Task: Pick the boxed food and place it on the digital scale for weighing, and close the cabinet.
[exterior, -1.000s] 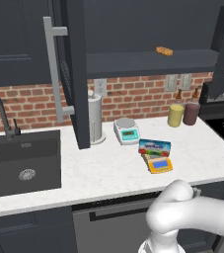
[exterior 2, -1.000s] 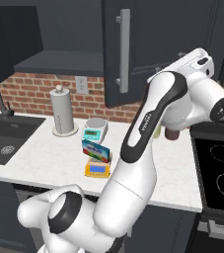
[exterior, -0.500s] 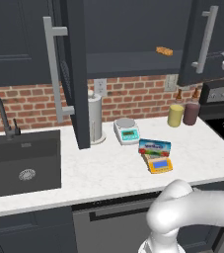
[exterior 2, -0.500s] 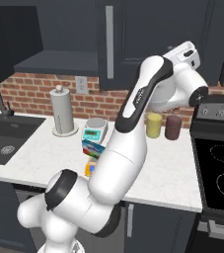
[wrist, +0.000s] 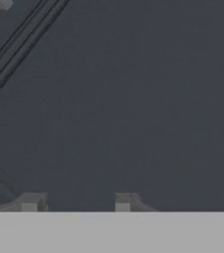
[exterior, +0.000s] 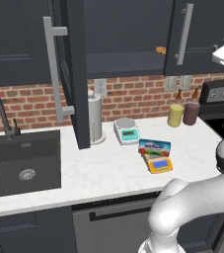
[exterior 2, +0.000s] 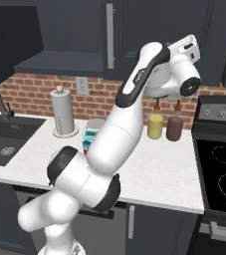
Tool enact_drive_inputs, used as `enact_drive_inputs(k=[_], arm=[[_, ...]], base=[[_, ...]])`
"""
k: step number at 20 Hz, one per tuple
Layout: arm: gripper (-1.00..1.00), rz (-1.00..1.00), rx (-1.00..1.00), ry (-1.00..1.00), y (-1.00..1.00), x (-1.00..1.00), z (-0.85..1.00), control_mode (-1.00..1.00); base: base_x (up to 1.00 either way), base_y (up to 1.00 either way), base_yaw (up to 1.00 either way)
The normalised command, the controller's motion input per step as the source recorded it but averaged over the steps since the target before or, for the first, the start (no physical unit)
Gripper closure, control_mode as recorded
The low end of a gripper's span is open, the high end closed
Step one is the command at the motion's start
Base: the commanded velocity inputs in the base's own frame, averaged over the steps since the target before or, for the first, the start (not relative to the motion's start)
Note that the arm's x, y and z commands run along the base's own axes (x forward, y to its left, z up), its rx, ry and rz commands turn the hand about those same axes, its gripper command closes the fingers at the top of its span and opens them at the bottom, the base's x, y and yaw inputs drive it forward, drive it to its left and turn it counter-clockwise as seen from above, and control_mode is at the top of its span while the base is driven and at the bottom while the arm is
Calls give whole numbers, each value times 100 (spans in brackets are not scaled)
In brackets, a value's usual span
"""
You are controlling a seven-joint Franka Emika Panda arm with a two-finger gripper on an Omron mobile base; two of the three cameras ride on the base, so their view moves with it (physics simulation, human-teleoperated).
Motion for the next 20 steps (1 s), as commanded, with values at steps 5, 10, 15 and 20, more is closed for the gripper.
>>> enact_drive_inputs(k=[5,10,15,20], arm=[[-100,-4,0,0,21,92,-2,-100],[-100,0,1,-6,0,-31,10,-100],[-100,0,3,-19,0,-99,10,-100],[-100,-3,4,-32,39,-100,2,-100]], base=[[0,0,0],[0,0,0],[0,0,0],[0,0,0]])
